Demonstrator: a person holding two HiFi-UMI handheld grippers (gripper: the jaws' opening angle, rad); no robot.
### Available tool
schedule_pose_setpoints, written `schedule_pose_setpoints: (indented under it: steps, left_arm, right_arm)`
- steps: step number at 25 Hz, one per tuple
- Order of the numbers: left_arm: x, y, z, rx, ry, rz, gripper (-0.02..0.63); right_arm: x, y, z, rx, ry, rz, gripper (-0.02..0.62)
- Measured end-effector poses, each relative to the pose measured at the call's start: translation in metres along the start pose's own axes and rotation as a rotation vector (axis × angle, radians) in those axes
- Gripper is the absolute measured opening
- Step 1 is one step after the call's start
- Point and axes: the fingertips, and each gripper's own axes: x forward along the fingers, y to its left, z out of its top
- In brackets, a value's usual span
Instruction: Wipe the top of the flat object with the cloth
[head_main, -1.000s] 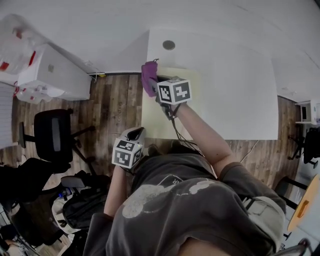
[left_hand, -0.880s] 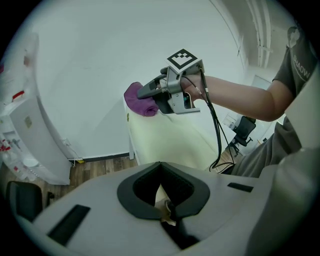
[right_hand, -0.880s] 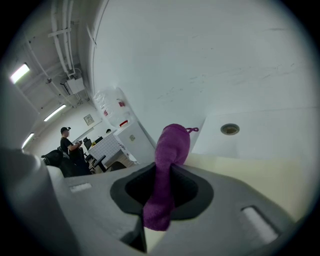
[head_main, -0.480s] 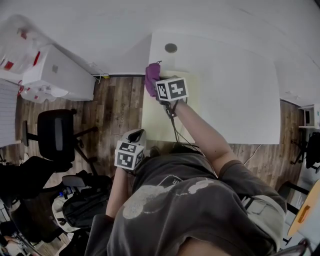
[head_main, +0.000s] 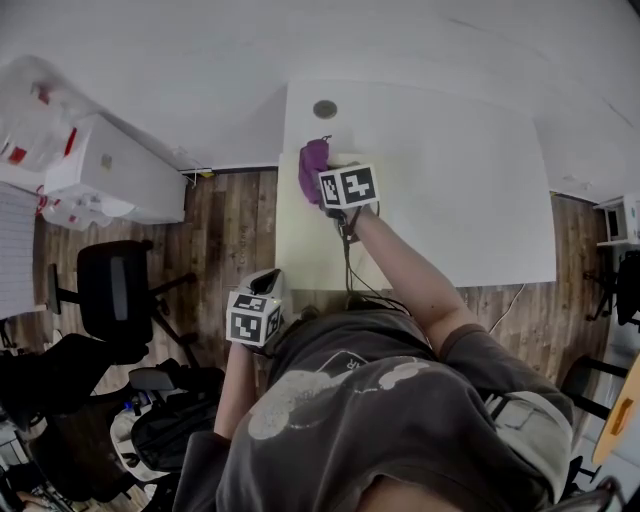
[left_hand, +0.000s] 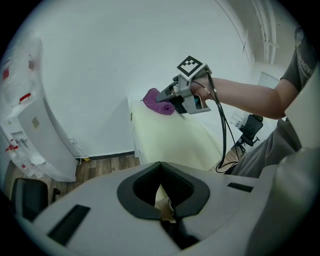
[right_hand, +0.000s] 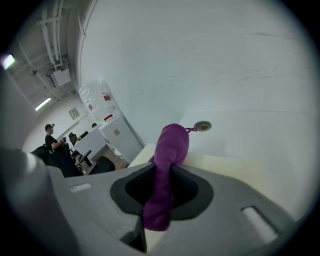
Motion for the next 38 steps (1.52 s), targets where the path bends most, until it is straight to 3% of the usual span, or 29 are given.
schedule_pose_setpoints:
  steps: [8, 38]
  left_arm:
    - [-0.002, 0.0, 0.001, -0.041, 0.021, -0.005, 0.0]
    - [0.001, -0.004, 0.001, -0.053, 0.062, 0.011, 0.0]
  right_arm:
    - [-0.011, -0.017, -0.007, -0.071, 0.015, -0.033, 0.072]
    - [-0.081, -0.117, -0.032, 0.064, -0.04, -0.207, 0.072]
